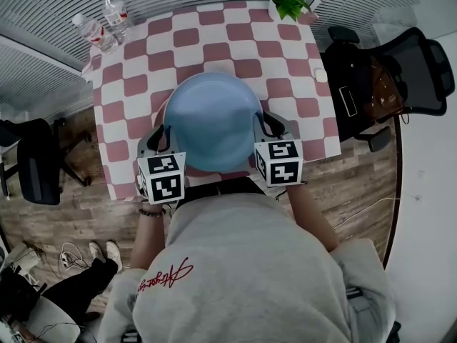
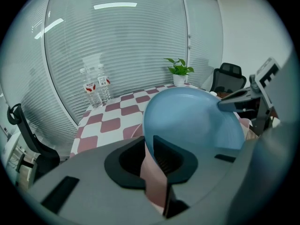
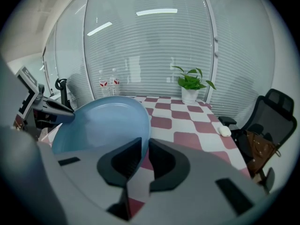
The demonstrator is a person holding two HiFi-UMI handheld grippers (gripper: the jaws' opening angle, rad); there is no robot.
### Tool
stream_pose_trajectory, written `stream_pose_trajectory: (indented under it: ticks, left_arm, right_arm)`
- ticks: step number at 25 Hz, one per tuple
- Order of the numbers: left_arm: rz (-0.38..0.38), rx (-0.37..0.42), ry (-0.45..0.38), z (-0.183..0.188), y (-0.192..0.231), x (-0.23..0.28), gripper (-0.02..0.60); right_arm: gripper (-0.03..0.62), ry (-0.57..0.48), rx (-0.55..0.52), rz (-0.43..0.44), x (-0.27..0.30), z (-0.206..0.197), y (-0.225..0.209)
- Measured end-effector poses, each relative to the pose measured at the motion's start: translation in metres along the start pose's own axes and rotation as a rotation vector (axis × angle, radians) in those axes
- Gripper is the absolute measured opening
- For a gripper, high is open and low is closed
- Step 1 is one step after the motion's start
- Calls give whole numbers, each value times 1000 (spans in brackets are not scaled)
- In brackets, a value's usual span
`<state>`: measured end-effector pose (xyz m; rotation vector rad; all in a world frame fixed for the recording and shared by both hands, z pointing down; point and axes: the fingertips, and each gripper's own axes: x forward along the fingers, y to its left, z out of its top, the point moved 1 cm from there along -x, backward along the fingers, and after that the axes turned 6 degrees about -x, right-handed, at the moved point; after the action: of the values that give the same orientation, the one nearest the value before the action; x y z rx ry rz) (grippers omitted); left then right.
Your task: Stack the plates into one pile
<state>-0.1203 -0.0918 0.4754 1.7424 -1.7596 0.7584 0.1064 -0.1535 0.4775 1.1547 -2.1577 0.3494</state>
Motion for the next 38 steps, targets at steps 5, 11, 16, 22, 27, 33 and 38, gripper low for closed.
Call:
stream_pose_trajectory:
  ticks: [5,11,16,22,27,33,38]
  left_arm:
    - [5,-18,13,-9,13,1,63]
    - [19,-24,34,-19,29,-2,63]
    - [17,-29,44,-26,37,1,63]
    - [8,-28,60,-33,41,3,63]
    - [3,-20,72,-36,42,4,63]
    - [-11,-6,95,-43,41,6,68]
    - [-20,4,106,-45,39,6,71]
  right_arm:
    - [55,5,-10,9,6,2,13]
    - [55,13,-21,29,12,4,31]
    - [55,24,-29,35,16,3,40]
    - [56,42,-40,36,20,0,45]
    - [57,59,-48,41,22,-5,48]
    - [57,84,-64,46,24,-8,50]
    - [57,101,-78,41,25,-11,48]
